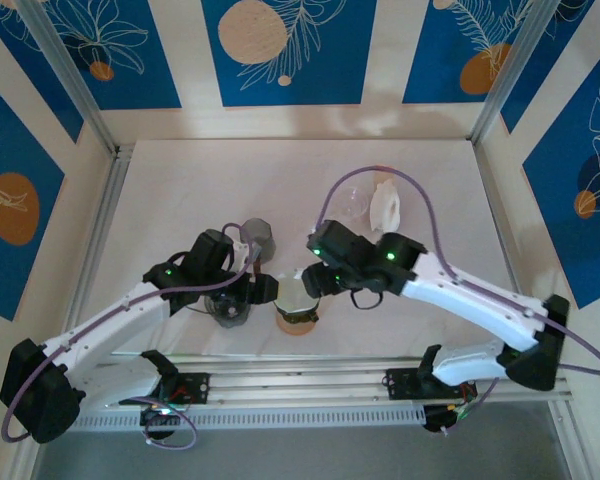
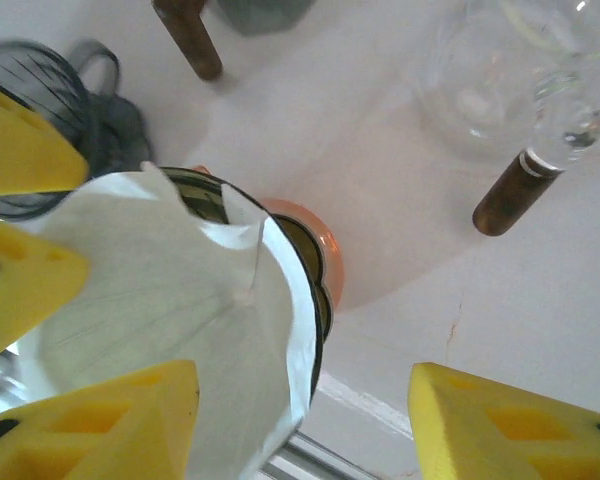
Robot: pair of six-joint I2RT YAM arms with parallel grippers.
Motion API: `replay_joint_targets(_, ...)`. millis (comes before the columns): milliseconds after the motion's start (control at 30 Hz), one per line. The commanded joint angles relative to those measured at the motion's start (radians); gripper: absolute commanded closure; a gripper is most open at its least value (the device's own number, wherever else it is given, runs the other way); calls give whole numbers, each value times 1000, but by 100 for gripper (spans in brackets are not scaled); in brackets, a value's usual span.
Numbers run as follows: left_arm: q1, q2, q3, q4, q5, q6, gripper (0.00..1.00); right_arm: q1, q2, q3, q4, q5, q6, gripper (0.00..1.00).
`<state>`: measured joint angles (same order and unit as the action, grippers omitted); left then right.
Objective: Place the coffee filter in the dripper
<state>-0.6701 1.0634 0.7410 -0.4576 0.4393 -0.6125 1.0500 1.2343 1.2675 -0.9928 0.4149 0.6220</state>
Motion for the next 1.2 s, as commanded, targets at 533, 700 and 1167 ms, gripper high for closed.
replay_joint_targets(533,3,-156,110,-104,-137,6,14,32,-398,-350,71,112,174,41)
replay_joint_targets(700,112,-170,64,-66,-95,-37,17,9,-431,-475,112,35,207,40)
replay_joint_targets(1167,326,-159,-62,74,3,-124,21,68,-398,-854,646,-269,197,45)
